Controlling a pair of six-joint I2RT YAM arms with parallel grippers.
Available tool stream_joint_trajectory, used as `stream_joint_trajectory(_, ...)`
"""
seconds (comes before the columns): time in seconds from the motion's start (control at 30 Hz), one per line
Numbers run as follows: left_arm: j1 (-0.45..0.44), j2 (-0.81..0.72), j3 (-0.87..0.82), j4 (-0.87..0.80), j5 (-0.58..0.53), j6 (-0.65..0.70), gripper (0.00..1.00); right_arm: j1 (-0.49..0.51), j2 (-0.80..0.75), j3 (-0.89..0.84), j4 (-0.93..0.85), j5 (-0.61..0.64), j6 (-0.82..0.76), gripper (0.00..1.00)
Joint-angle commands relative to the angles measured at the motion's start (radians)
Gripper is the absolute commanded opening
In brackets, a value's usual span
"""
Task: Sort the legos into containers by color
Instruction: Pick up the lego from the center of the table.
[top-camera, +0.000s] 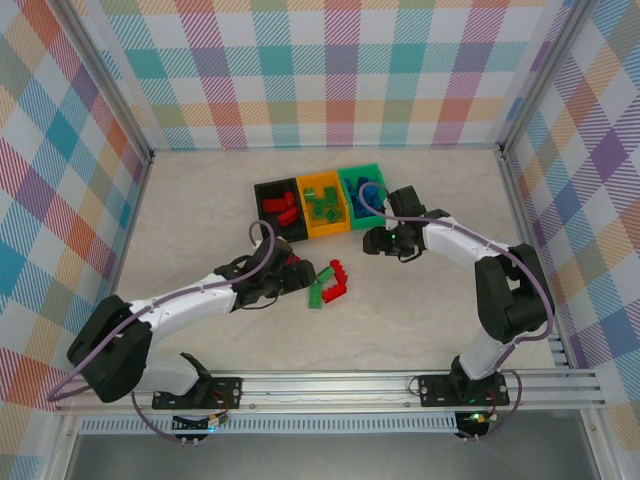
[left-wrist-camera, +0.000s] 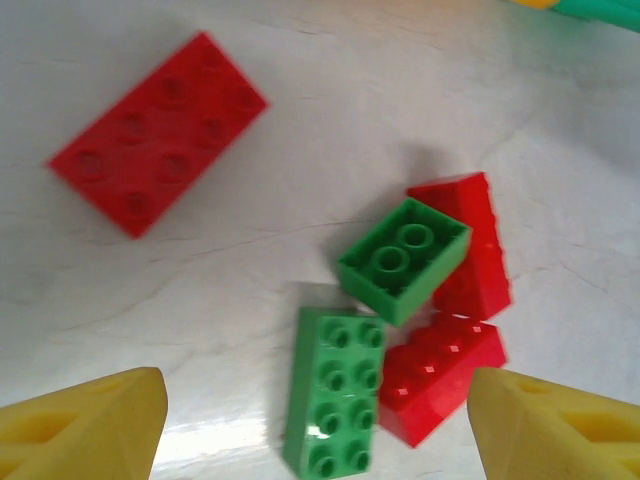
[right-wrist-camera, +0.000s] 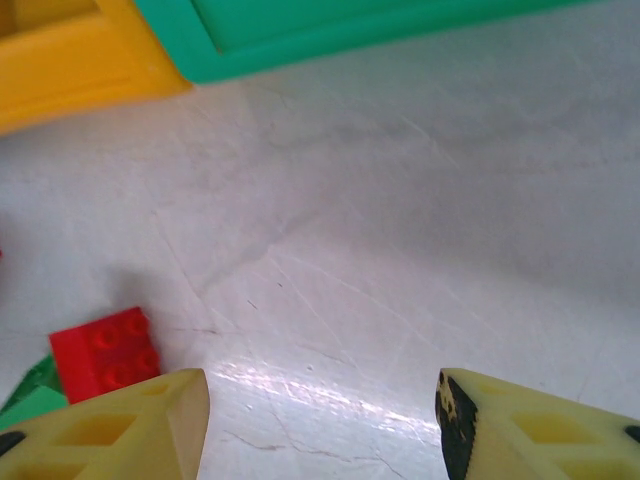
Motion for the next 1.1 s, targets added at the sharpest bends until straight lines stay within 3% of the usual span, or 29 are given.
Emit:
stream_joint_trajectory(0.0,-0.029,0.066,0.078,0.016,0.055,0.067,0.78,0.0,0.001,0.0,0.055,-0.014,0.017,0.62)
stream_joint_trajectory(0.27,-0.049,0.148,0.161,-0.033,0.094,0.134,0.78,0.005,0.022,0.021,0.069,-0.037,0.018,0.62)
stream_joint_trajectory(0.5,-0.056,0.217,0.28,-0.203,0.103,0.246,0.78,0.006,0.015,0.0,0.078,-0.032,0.018,0.62)
stream_joint_trajectory(0.73,-0.074,0.314,0.439,-0.417,0.06,0.398,0.75,0.006,-0.002,-0.021,0.079,-0.025,0.017,0.62)
stream_joint_trajectory(1.07,-0.091,0.504,0.607,-0.595,-0.015,0.476,0.71,0.006,-0.019,-0.032,0.073,-0.018,0.012,0.62)
